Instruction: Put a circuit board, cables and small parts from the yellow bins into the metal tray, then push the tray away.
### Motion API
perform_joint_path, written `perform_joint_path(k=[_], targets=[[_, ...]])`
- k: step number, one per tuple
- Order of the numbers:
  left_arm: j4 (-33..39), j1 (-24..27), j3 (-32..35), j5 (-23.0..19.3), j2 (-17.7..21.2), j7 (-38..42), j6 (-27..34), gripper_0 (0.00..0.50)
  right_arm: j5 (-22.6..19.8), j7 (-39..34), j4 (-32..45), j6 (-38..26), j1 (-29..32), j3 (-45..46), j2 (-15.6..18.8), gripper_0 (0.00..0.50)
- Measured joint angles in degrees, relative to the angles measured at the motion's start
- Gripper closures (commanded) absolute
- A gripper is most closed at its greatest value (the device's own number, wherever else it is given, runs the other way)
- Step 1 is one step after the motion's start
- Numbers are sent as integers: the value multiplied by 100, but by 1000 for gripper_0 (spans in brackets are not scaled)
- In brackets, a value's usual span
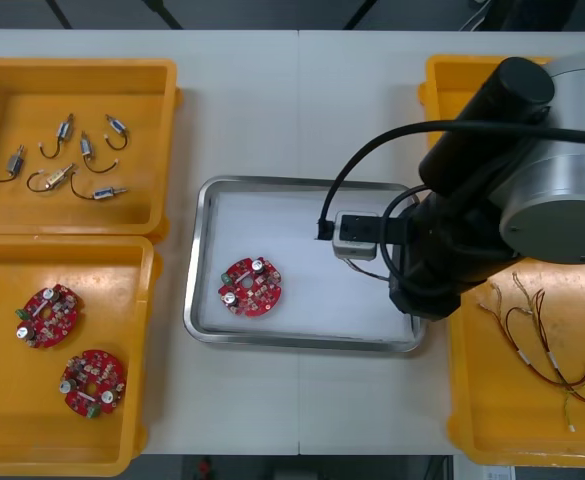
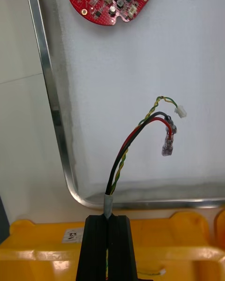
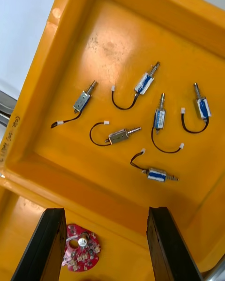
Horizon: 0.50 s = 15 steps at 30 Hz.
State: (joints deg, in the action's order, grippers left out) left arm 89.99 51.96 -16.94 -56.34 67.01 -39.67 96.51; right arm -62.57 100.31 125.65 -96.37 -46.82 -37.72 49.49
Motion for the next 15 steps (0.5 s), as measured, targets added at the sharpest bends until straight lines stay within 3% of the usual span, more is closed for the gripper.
perform_joint_path(k=[5,12,15], targets=[[-451,0,0,90,-136,-520,-468,0,236,688,-583,312,-191,-480,-322,500],[-1143,1,-259,132,-274,-2568,-1443,0,723,1055,-1007,880,-213,-1042,-533,500],[-1403,1,-535,132,-285,-2944,-1854,0,908,1100,-1119,1126,-214,-1300,-564,500]])
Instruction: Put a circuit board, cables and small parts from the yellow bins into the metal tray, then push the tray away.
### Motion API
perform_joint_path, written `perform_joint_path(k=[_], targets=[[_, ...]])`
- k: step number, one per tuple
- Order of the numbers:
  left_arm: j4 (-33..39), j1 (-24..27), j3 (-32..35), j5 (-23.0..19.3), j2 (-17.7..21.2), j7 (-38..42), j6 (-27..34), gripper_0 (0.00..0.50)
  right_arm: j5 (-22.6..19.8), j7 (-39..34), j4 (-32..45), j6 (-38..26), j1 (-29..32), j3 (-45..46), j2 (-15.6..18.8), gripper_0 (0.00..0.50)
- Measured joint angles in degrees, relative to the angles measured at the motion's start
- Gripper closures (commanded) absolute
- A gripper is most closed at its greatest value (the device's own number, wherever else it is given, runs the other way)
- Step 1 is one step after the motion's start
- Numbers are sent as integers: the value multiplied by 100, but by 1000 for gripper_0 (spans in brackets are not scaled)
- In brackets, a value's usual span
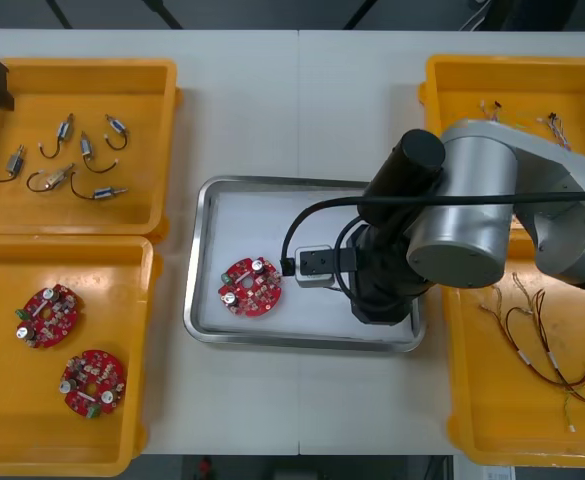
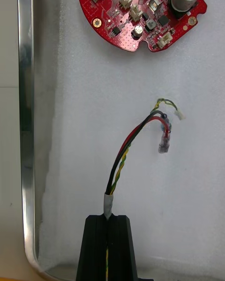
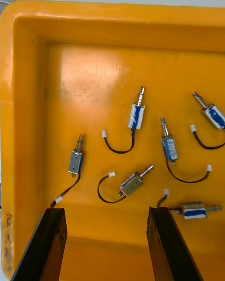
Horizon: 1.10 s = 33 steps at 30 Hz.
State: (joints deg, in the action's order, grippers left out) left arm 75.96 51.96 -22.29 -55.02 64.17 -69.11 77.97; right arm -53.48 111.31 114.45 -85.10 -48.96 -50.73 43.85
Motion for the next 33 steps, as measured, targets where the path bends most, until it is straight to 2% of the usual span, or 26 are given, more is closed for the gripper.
perform_joint_path(k=[9,10,12,13,14,17,21,25,29,33], targets=[[-658,1,-371,0,-153,-18,-669,0,472,0,-289,567,0,-603,-102,500],[-712,1,-380,0,-186,-32,-729,0,476,0,-306,584,0,-612,-112,475],[-806,1,-390,0,-244,-121,-831,0,479,0,-324,594,0,-614,-127,366],[-849,1,-390,0,-270,-244,-875,0,479,0,-328,596,0,-614,-133,233],[-889,1,-390,0,-291,-405,-905,0,479,0,-330,605,0,-614,-138,127],[-965,1,-421,0,-335,-1140,-1013,0,478,-1,-332,673,0,-614,-138,0],[-991,1,-641,4,-338,-2027,-1256,0,447,-7,-333,677,0,-614,-138,0],[-1055,1,-838,70,-339,-2054,-1423,0,389,-29,-320,646,0,-595,-138,0],[-1253,1,-867,84,-344,-2054,-1536,0,180,-168,-196,156,0,-362,-138,0],[-1505,1,-867,75,-352,-2056,-1703,0,-172,-811,-22,-296,2,154,-138,0]])
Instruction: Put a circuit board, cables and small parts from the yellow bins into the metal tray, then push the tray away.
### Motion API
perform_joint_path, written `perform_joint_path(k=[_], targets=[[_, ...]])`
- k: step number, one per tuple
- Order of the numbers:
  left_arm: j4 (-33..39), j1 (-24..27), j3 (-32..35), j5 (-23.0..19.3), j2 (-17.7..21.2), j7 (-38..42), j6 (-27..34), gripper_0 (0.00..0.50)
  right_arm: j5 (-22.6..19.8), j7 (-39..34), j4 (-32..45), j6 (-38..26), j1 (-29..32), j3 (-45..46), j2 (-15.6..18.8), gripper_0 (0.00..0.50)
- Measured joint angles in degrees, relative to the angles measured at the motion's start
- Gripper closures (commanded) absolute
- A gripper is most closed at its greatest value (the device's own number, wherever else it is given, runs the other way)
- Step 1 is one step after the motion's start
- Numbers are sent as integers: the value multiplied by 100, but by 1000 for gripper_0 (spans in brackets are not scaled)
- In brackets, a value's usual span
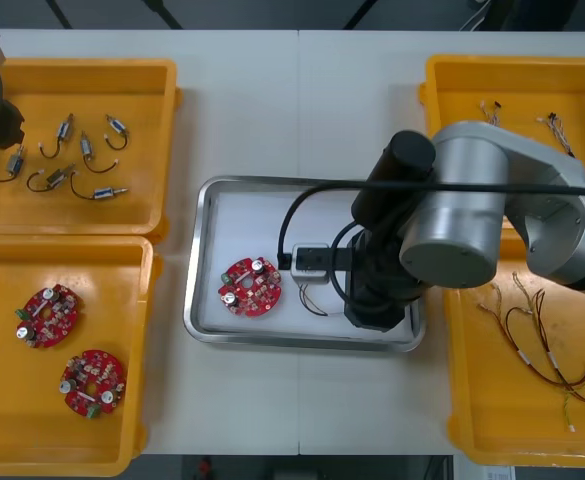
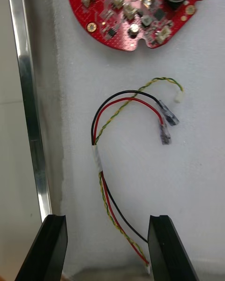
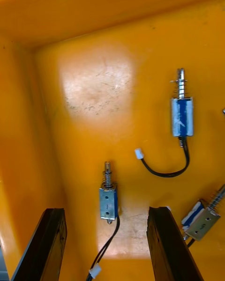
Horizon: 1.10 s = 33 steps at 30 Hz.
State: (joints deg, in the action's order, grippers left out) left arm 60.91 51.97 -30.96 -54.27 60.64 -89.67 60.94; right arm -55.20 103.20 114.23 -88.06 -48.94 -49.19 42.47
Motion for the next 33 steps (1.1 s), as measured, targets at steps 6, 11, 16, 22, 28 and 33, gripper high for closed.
perform_joint_path(k=[6,11,16,22,28,33], targets=[[-114,0,-55,-13,-2,-1,-83,0,-419,-628,113,-434,0,821,24,0],[-123,0,-383,-14,-14,-1,-339,0,-498,-1736,262,-625,0,1312,209,0],[-239,0,-531,-14,-120,-1,-379,0,-580,-2353,322,-688,21,1683,521,0],[-354,3,-531,-3,-246,-1,-402,0,-735,-3276,358,-865,309,2401,799,0],[-518,3,-531,1,-254,-1,-593,0,-1093,-3748,377,-1150,752,3313,1205,0],[-702,3,-531,-10,-264,-2,-698,0,-1302,-3940,377,-1441,1204,4162,1467,0]])
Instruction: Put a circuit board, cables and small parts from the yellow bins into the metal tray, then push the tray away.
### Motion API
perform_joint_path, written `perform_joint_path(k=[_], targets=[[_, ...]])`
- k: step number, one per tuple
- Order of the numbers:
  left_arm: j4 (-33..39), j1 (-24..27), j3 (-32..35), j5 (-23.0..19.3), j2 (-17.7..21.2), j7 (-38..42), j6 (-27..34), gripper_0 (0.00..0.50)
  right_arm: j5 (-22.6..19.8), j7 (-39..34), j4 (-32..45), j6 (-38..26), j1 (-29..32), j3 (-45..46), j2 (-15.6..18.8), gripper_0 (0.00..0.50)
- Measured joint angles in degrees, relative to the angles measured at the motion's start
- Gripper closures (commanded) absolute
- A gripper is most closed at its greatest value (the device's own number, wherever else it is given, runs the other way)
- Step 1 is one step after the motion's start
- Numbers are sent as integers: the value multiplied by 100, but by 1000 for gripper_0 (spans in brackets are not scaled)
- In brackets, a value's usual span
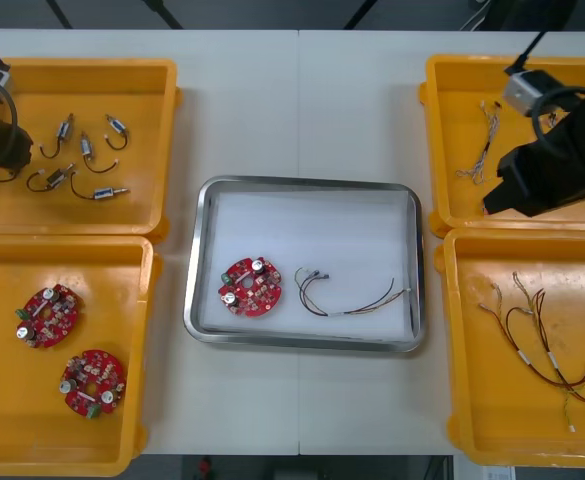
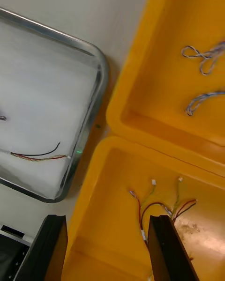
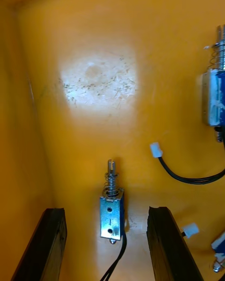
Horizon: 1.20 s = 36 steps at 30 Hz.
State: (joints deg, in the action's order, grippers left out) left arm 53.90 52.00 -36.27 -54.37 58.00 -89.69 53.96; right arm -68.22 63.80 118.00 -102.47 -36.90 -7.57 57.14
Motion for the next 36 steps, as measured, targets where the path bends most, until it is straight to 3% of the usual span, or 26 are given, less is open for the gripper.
perform_joint_path(k=[11,30,31,33,34,35,36], targets=[[-44,0,-268,-105,-11,-1,-240,0,-21,-82,-316,-126,1032,1607,89,0],[-432,23,-359,-380,-137,-2,-466,0,200,-79,-1680,481,1140,1743,336,0],[-439,28,-359,-397,-137,-2,-466,19,200,-78,-1699,497,1140,1743,343,0],[-447,35,-359,-433,-138,-2,-466,189,204,-77,-1747,501,1140,1743,354,0],[-447,35,-359,-454,-138,-2,-466,243,212,-75,-1778,507,1139,1743,359,0],[-448,35,-359,-470,-139,-2,-466,353,222,-69,-1818,531,1139,1743,364,0],[-450,35,-359,-478,-141,-3,-467,430,226,-57,-1857,561,1137,1741,371,0]])
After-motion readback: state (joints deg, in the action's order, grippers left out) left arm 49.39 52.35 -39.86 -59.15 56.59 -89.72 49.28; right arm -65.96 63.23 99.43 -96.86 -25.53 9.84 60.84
